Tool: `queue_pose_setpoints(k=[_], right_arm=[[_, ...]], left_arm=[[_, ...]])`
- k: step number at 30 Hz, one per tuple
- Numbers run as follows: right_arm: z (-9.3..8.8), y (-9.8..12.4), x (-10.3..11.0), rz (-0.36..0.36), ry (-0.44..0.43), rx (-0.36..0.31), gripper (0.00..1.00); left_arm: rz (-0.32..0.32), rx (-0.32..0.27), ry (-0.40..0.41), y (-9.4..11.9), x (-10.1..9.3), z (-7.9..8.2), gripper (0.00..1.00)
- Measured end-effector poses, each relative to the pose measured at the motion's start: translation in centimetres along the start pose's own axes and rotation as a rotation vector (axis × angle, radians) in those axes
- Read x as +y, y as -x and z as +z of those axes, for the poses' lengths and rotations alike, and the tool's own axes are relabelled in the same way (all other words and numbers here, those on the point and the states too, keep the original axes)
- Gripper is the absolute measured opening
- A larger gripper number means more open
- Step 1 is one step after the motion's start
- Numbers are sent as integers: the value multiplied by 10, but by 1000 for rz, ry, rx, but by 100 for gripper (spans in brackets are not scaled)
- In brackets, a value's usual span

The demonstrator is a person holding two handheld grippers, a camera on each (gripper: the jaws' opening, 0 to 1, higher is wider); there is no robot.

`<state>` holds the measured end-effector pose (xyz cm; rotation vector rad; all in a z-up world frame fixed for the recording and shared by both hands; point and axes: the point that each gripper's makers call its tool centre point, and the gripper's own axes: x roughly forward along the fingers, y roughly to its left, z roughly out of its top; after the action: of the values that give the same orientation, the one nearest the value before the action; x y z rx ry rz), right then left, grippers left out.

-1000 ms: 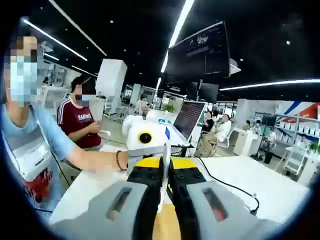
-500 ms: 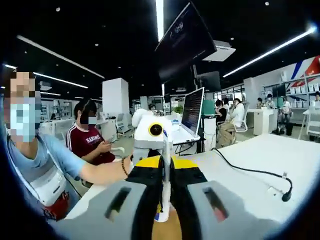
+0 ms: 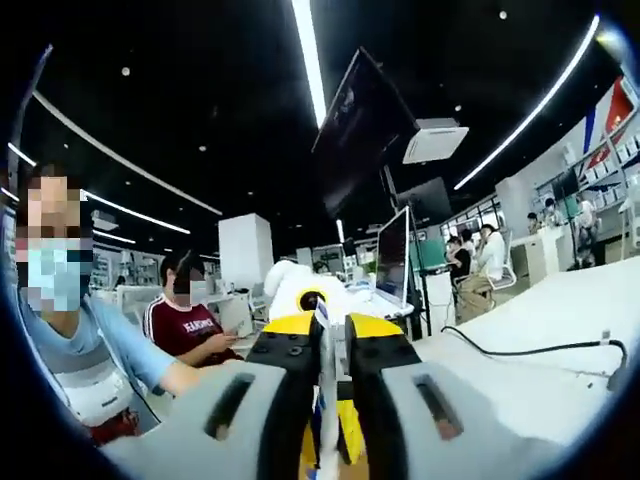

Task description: Pick up the toothpaste unscrew the cap squeeze it onto the small board screw the cap back on and return it to the table

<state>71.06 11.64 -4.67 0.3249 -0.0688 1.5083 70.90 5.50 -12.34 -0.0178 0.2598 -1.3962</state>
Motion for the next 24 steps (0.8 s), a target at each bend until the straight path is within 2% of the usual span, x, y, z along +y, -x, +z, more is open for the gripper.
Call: queue_pose_setpoints(k=[1,2,4,5,7,8,9,10,12,13,14,15,16,17,18,19,20,22,23,24], right_arm=[[-1,-1,2,2,-30,6,6],[0,-2,7,23,29,5,5],[-2,-3,15,32,108,35,5],[-3,-3,17,36,120,58,4],[3,-3,20,49,99,25,4],[11,-3,20,63,69,-15,4],[17,-2,19,57,38,-60,4],[20,-2,16,54,38,-69,3],[10,-4,14,56,68,-3,3],[-4,-6,12,35,114,77,3],[-9,-8,13,39,118,104,3],[-9,-11,17,41,106,91,3],[-10,-12,17,35,103,90,3],[-11,-12,20,44,85,85,3],[-14,-13,24,62,64,91,3],[-18,-13,21,41,66,120,3],[-23,-14,24,53,75,147,3],[-23,-14,24,44,71,159,3],[-22,-13,25,40,23,158,3],[-16,-11,28,70,-61,125,3]], left_arm=[[-17,-9,-13,1,-3,1,7],[-57,-20,-18,2,-11,3,7],[-65,-14,-39,4,-14,2,7],[-65,-13,-50,4,-16,2,7],[-96,-32,-68,4,-23,4,9],[-156,-103,-109,5,-33,15,10],[-167,-148,-103,7,-35,21,12],[-168,-172,-104,9,-34,25,13],[-142,-193,-101,14,-27,35,16],[-135,-204,-99,17,-28,40,18],[-119,-195,-88,18,-26,41,17],[-67,-110,-73,18,-19,30,16],[-60,-71,-63,19,-20,25,17],[-22,-44,-129,20,-12,22,13],[19,-33,-188,21,-7,21,7],[-19,-35,-187,16,-19,20,7],[-5,-6,-179,15,-18,16,6],[2,5,-178,13,-17,16,5],[-5,-7,-244,13,-17,18,5],[-9,-25,-289,11,-19,21,5]])
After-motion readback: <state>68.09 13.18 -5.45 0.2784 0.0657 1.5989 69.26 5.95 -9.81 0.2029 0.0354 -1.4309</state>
